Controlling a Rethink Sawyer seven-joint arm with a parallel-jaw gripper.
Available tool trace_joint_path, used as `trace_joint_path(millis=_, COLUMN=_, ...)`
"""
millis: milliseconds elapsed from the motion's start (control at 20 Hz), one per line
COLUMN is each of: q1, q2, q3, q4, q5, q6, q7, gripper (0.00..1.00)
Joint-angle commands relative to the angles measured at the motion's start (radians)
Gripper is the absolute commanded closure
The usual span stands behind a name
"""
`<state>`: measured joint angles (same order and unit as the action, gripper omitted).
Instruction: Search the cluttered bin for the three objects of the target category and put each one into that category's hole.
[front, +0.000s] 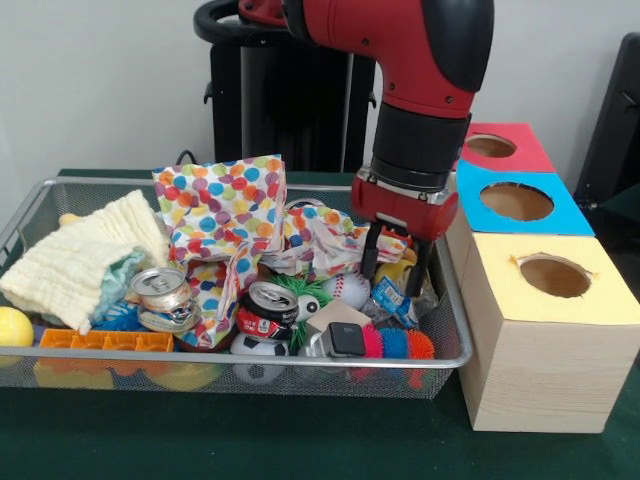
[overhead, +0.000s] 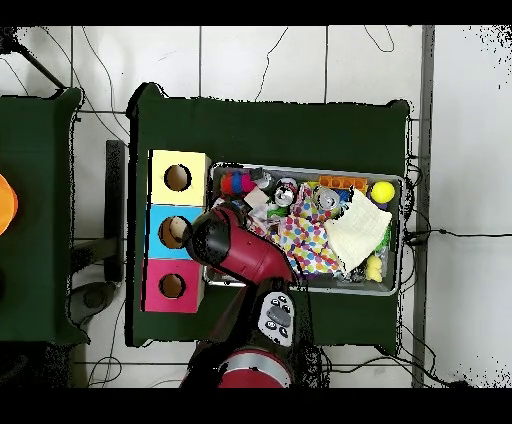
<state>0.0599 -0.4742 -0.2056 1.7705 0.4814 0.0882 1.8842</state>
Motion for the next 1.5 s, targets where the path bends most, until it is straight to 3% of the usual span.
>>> trace_joint_path(millis=50, q1=0.006, q2=0.023, q3=0.069, q4=0.075, q5=0.004, q6=0.028, q7=0.207, gripper=0.00)
trace_joint_path(millis=900, q1=-0.030, q2=0.075, q3=0.096, q4=0.039, q5=-0.018, q6=-0.028, q7=0.182, gripper=0.00)
trace_joint_path(millis=1500, q1=-0.041, q2=0.103, q3=0.121, q4=0.048, q5=-0.030, q6=-0.007, q7=0.164, gripper=0.00)
